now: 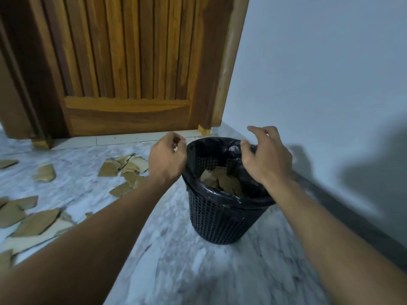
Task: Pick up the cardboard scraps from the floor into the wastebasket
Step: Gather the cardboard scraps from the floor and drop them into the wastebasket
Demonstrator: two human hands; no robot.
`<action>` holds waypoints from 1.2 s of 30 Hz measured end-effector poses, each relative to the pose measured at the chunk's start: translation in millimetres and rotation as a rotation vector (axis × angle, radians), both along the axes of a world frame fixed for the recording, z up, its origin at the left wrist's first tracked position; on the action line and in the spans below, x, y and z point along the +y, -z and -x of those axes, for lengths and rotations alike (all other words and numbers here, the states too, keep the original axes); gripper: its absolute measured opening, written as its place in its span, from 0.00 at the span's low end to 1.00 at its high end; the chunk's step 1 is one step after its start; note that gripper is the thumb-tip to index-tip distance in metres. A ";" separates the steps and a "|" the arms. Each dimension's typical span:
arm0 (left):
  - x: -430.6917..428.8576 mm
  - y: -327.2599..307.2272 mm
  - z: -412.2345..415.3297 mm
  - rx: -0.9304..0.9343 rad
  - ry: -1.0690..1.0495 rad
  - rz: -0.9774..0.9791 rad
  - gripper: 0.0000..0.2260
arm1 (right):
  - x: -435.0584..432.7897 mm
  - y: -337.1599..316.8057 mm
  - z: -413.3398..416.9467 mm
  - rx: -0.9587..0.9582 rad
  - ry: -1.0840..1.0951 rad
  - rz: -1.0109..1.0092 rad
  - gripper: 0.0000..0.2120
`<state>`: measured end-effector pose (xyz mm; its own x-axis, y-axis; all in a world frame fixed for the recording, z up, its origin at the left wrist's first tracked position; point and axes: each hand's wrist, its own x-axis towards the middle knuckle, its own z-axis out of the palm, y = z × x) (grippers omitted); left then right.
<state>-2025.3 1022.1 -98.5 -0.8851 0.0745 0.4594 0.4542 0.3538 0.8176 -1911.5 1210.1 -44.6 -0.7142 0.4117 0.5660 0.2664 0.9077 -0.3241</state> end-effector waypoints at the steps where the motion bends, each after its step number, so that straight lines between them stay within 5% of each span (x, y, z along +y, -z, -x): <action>1: -12.3 7.9 1.8 -0.023 -0.009 0.012 0.07 | -15.5 0.8 5.1 0.033 -0.039 0.002 0.21; 9: -149.0 117.8 24.9 -0.241 -0.212 0.303 0.14 | -145.8 71.3 66.2 -0.032 -0.419 0.025 0.22; 14: -231.1 193.1 41.2 -0.337 -0.316 0.645 0.44 | -189.1 156.2 114.6 -0.211 -0.515 0.096 0.24; 19: -275.0 242.7 81.4 -0.498 -0.308 0.852 0.57 | -194.1 252.8 191.9 -0.630 -0.401 0.151 0.51; 23: -272.4 259.0 122.1 -0.493 -0.297 1.042 0.55 | -196.4 293.6 265.9 -0.733 -0.384 0.060 0.62; 30: -262.3 266.2 182.2 -0.331 -0.400 0.994 0.48 | -202.0 318.3 342.9 -0.492 -0.390 -0.094 0.46; 36: -263.0 274.8 187.3 -0.363 -0.239 0.996 0.44 | -217.0 309.1 404.7 -0.493 -0.457 0.001 0.50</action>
